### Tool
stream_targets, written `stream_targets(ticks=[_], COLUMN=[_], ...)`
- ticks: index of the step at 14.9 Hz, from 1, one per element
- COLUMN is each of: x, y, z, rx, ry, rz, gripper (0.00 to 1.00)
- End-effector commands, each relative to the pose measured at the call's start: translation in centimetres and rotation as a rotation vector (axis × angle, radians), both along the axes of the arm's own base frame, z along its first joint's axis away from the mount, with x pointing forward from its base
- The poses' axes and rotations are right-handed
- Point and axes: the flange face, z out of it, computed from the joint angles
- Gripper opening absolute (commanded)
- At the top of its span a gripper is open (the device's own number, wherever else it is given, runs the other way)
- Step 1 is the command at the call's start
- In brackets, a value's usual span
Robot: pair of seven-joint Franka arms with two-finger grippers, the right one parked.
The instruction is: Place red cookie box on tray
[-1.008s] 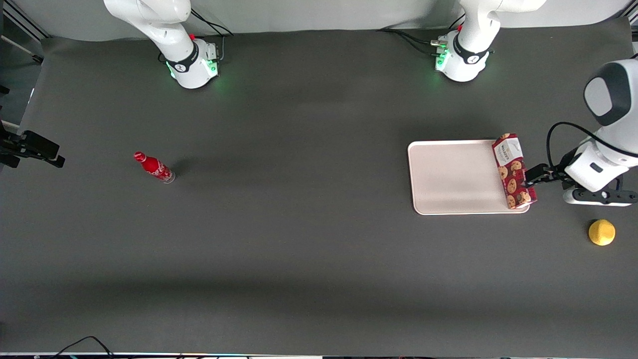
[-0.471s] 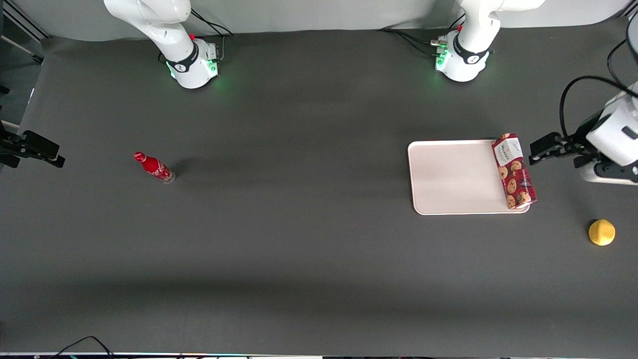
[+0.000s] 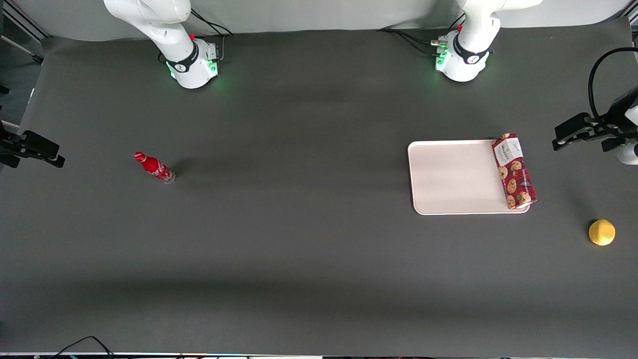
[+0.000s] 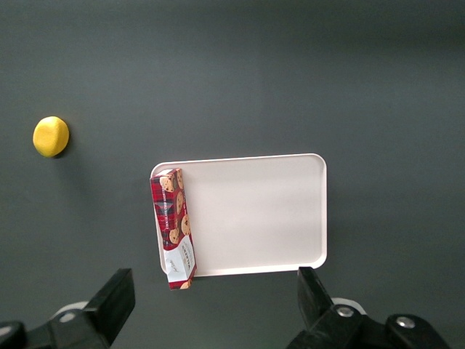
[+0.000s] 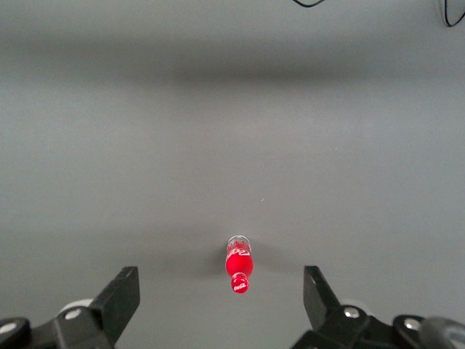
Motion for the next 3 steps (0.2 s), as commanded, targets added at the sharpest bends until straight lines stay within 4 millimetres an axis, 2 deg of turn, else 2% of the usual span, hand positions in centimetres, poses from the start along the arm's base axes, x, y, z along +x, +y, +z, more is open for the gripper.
stream_targets(ticks=[1, 3], x=[0.63, 0.65], y=[-0.14, -0.22], z=[0.20, 0.34], rx=[0.014, 0.008], ry=[0.003, -0.004], rz=[0.010, 0.014], gripper=[1.00, 1.00])
